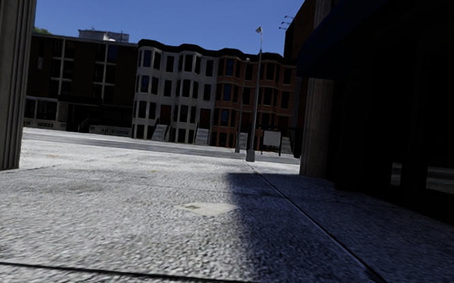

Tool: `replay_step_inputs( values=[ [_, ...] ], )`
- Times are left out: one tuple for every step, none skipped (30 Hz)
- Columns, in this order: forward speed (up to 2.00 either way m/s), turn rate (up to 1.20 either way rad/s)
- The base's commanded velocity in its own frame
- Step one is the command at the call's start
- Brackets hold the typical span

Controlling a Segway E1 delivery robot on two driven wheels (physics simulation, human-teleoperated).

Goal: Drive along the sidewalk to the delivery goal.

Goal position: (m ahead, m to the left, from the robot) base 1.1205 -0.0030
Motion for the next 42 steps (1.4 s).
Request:
replay_step_inputs(
  values=[
    [2.0, 0.0],
    [2.0, 0.0],
    [2.0, 0.0],
    [2.0, 0.0],
    [2.0, 0.0],
    [2.0, 0.0],
    [2.0, 0.0],
    [2.0, 0.0],
    [2.0, 0.0],
    [2.0, 0.0],
    [1.94, 0.0],
    [1.55, 0.0],
    [1.35, 0.0],
    [1.35, 0.0],
    [1.23, 0.0],
    [1.18, 0.0],
    [1.14, 0.0],
    [1.09, 0.0],
    [1.09, 0.0],
    [0.96, 0.0],
    [0.75, 0.0],
    [0.48, 0.0],
    [0.48, 0.0],
    [0.03, 0.0],
    [0.0, 0.0],
    [0.0, 0.0],
    [0.0, 0.0],
    [0.0, 0.0],
    [0.0, 0.0],
    [0.0, 0.0],
    [0.0, 0.0],
    [0.0, 0.0],
    [0.0, 0.0],
    [0.0, 0.0],
    [0.0, 0.0],
    [0.0, 0.0],
    [0.0, 0.0],
    [0.0, 0.0],
    [0.0, 0.0],
    [0.0, 0.0],
    [0.0, 0.0],
    [0.0, 0.0]
  ],
)
